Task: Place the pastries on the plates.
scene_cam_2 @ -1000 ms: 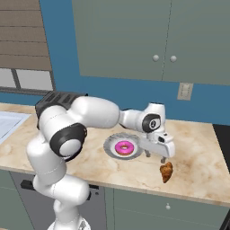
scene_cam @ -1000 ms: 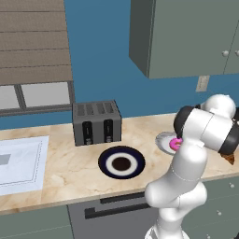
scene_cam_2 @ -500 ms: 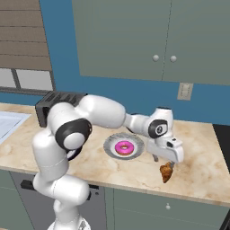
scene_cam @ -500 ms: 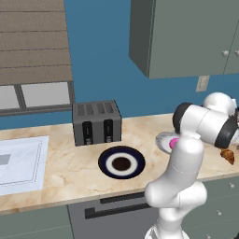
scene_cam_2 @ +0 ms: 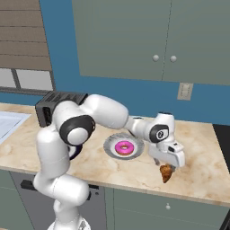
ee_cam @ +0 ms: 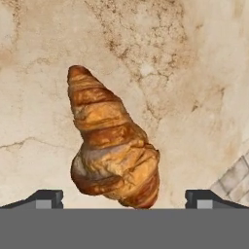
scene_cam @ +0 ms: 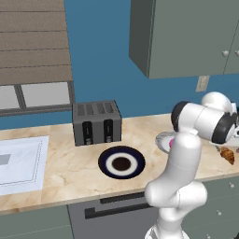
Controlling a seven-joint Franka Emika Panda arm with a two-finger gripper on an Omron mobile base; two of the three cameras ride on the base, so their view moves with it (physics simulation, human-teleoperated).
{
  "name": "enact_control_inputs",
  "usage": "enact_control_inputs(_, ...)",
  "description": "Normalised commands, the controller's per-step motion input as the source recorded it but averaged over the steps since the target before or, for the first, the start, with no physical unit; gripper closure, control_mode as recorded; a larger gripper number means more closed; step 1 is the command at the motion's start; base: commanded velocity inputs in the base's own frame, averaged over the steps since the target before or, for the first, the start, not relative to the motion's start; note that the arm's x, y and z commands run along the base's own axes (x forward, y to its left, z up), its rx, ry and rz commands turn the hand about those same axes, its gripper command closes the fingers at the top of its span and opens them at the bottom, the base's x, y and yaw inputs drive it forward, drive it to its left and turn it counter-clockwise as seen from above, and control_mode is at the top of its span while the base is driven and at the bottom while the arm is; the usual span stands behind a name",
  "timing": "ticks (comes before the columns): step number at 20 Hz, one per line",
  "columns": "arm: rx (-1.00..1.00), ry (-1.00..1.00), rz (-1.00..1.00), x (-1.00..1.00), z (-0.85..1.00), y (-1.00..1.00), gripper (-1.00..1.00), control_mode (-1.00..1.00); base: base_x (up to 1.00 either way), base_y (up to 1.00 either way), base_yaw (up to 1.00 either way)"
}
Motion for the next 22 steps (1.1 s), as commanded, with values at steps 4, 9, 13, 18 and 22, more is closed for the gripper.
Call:
enact_control_inputs(4,0.01,0.00,0.00,0.00,-0.35,-0.15,-1.00,-1.00,0.00,0.00,0.00)
enact_control_inputs(9,0.02,0.00,0.00,0.00,-0.28,-0.18,-1.00,-1.00,0.00,0.00,0.00)
enact_control_inputs(13,0.00,0.00,0.00,0.00,-0.28,-0.11,-1.00,-1.00,0.00,0.00,0.00)
enact_control_inputs(18,0.00,0.00,0.00,-0.01,0.00,0.01,1.00,-1.00,0.00,0.00,0.00)
enact_control_inputs(22,-0.02,-0.09,0.00,-0.18,0.27,0.24,1.00,-1.00,0.00,0.00,0.00)
